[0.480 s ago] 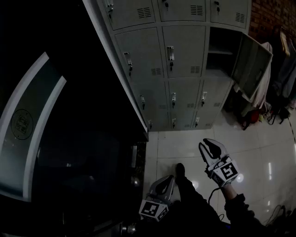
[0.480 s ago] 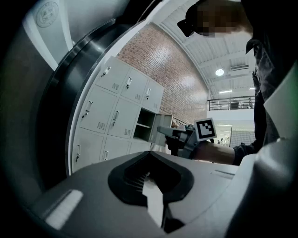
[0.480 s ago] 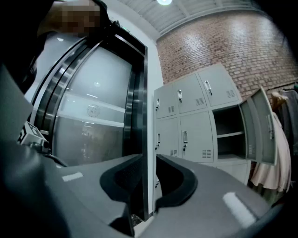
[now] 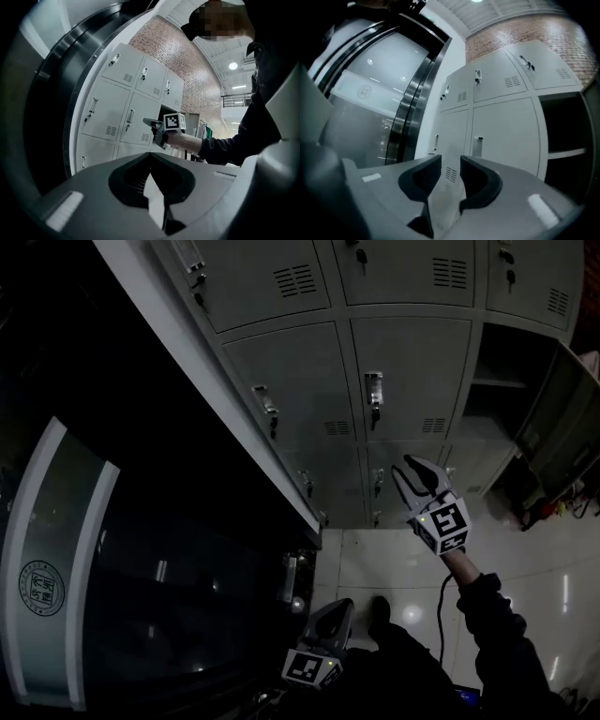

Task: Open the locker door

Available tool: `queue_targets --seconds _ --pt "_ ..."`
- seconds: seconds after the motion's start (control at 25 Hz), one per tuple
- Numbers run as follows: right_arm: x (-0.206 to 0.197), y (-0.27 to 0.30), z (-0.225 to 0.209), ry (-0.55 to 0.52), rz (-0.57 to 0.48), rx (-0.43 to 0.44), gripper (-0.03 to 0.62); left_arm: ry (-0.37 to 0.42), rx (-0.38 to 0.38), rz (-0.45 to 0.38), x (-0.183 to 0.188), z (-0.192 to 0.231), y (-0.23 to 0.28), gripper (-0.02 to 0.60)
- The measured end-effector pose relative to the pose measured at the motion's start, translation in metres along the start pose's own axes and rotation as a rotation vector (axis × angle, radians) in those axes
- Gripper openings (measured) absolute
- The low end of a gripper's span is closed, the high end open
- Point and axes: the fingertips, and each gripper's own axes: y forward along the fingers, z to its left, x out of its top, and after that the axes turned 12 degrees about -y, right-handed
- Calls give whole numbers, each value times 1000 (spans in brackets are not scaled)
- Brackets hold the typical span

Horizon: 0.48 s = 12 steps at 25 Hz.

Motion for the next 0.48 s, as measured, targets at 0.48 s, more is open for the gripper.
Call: queue_targets --seconds 0.48 --pt "-39 180 -76 126 76 -80 135 7 135 -56 50 60 62 17"
